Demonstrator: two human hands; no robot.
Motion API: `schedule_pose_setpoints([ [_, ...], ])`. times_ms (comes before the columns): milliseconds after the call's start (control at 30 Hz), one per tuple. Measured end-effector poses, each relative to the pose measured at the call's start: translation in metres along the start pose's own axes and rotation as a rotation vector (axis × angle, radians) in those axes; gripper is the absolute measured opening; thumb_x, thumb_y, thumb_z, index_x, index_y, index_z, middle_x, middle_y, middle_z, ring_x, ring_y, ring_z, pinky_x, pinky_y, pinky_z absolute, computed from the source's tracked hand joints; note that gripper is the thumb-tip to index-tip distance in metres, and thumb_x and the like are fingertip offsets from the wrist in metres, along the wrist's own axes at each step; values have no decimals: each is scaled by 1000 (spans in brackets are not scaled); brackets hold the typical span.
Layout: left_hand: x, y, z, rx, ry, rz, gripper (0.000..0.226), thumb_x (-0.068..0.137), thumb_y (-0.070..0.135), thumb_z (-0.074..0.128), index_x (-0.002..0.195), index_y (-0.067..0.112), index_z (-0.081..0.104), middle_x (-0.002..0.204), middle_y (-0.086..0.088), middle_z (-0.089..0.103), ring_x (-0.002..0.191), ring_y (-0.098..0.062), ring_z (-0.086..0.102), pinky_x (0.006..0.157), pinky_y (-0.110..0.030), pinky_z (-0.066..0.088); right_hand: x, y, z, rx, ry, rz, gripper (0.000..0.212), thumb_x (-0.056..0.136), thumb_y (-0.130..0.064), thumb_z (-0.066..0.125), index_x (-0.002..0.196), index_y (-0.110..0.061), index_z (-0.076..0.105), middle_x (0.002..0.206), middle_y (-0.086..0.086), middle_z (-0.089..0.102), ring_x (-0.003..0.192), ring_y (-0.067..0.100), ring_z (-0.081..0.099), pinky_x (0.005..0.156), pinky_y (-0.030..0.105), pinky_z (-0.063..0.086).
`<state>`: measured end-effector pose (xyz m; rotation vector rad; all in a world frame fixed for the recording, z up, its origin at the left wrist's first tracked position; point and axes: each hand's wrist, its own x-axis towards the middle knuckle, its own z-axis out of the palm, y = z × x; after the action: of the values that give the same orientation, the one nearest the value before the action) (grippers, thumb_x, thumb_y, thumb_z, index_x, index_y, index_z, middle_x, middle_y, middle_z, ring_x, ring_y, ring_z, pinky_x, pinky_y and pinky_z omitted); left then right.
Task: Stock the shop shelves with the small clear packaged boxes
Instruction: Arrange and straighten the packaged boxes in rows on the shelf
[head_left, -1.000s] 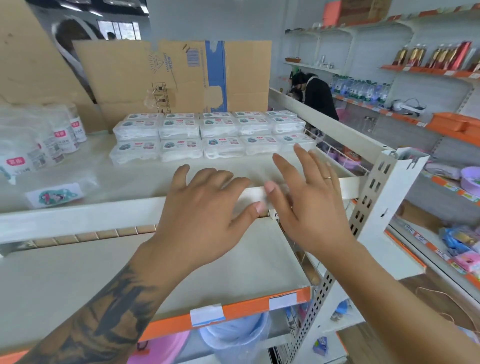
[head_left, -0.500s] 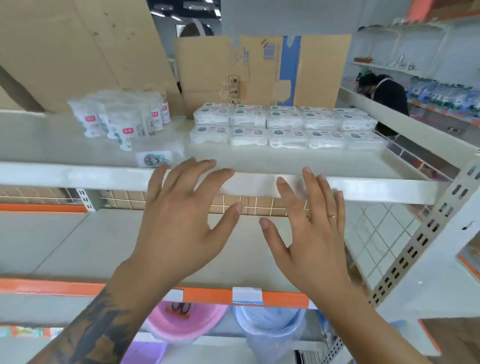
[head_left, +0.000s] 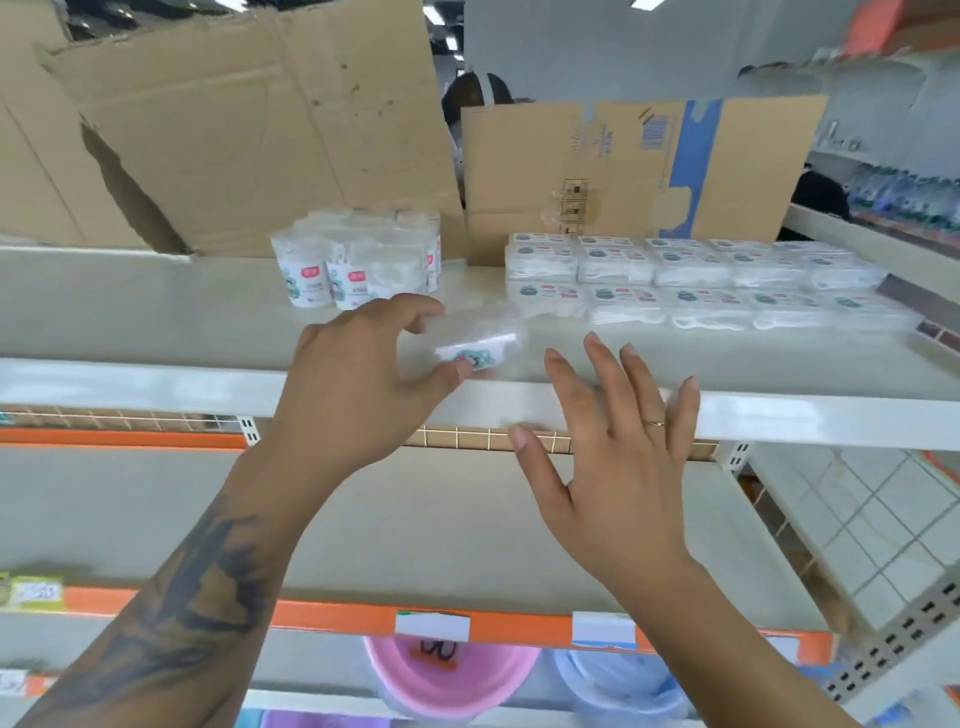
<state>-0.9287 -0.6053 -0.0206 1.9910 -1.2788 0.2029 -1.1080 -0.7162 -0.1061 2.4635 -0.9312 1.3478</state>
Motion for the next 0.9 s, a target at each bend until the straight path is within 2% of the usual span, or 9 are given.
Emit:
schedule_pose_setpoints([
  [100,0,-13,-8,-112,63,56,51,81,63,76,126,40,65,108,22,65,107,4,57,101,-37,48,7,-20,6,48,5,37,64,100,-58,46,152,-21,41,158,6,42,150,31,32,121,64,11],
  [167,-1,-22,-12,-204,50,65,50,81,59,77,126,41,65,110,24,66,110,9,56,95,-16,44,14,-35,7,162,18,78,66,101,-54,46,153,-16,35,155,4,46,148,29,36,122,59,14],
  [267,-3,-35,-18,-336,16,80,48,82,54,78,126,40,66,111,23,68,111,9,58,84,0,36,21,-60,7,410,97,94,57,101,-44,50,148,-15,37,145,-4,51,138,13,45,117,46,30],
  [333,-3,-44,-22,-399,16,99,46,83,52,79,125,38,67,111,22,70,111,7,60,85,-1,36,25,-77,6,522,137,158,49,101,-43,50,145,-23,39,139,-15,48,134,1,45,112,37,37],
  [467,-4,-63,-35,-513,-35,153,33,87,44,78,117,35,70,110,24,72,112,4,63,88,-5,40,38,-110,6,673,220,259,34,102,-35,56,133,-21,53,133,-5,59,122,17,59,97,44,51],
  [533,-6,-73,-41,-580,-54,172,28,88,39,79,115,33,71,109,24,72,111,3,64,92,-9,43,46,-128,3,782,262,308,23,100,-29,62,122,-24,57,126,-3,62,110,17,65,87,38,56],
  [733,-9,-100,-59,-676,-114,198,34,90,44,73,119,27,67,112,18,74,112,-5,68,102,-38,51,71,-173,-6,1014,211,336,24,93,-15,73,110,-25,60,108,-7,68,82,16,69,71,24,53],
  [833,-8,-117,-70,-576,-83,225,42,90,54,67,123,27,66,115,18,73,114,-2,66,103,-33,48,86,-185,-7,953,146,268,24,92,-17,74,112,-22,61,111,11,68,86,22,69,69,28,55],
  [900,-8,-132,-76,-326,-4,273,54,91,65,59,130,27,64,121,13,71,118,-8,64,107,-40,45,97,-187,-3,872,122,234,23,93,-22,73,113,-23,61,108,4,69,88,22,71,73,34,58],
])
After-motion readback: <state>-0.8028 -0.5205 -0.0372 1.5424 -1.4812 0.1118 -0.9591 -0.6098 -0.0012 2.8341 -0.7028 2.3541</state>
